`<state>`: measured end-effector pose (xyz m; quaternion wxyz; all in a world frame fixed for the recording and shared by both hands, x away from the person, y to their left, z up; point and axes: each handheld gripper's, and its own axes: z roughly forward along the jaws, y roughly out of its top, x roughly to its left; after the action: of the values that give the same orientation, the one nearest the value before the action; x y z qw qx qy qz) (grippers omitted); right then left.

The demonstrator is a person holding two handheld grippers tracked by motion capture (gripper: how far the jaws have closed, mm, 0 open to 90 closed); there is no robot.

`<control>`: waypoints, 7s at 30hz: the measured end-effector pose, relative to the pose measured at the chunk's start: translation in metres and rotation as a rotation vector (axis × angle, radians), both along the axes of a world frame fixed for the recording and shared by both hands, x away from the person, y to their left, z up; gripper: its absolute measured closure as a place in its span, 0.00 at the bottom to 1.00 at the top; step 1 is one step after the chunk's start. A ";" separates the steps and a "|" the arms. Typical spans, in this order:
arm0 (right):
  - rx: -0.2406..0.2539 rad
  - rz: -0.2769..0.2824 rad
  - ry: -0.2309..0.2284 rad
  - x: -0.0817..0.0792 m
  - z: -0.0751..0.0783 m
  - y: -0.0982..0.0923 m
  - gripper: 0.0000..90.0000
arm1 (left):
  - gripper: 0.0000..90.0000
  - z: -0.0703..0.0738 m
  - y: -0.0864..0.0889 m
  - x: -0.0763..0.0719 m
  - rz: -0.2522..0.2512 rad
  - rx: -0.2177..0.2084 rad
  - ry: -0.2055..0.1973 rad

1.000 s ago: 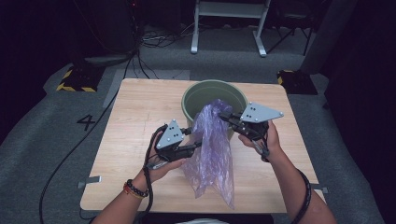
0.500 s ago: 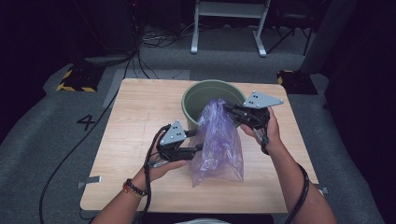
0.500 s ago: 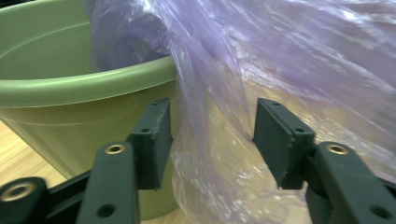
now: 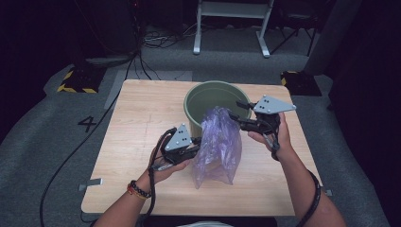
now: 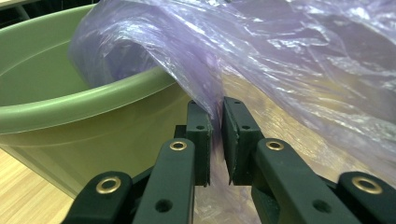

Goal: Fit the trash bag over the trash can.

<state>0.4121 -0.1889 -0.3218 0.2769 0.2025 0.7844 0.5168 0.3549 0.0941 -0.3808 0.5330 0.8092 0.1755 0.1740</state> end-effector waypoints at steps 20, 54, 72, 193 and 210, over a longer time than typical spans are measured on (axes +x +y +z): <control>0.039 0.108 -0.053 -0.070 -0.018 -0.029 0.35 | 0.42 0.002 0.025 -0.011 0.020 -0.063 -0.014; -0.027 0.176 -0.040 -0.063 -0.045 -0.010 0.95 | 0.43 -0.012 0.014 -0.037 -0.065 0.087 -0.034; 0.040 0.130 -0.046 -0.093 -0.033 -0.036 0.32 | 0.92 -0.005 0.004 -0.021 -0.028 0.086 -0.042; 0.048 -0.129 0.012 -0.067 -0.037 -0.040 0.98 | 0.90 0.004 0.044 -0.008 0.168 0.062 -0.086; 0.042 -0.173 0.017 -0.028 -0.031 -0.048 0.98 | 0.88 0.004 0.061 0.007 0.179 -0.028 -0.049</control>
<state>0.3839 -0.2373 -0.3529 0.3098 0.2796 0.7553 0.5053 0.3616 0.1548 -0.3771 0.5308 0.7781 0.2366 0.2384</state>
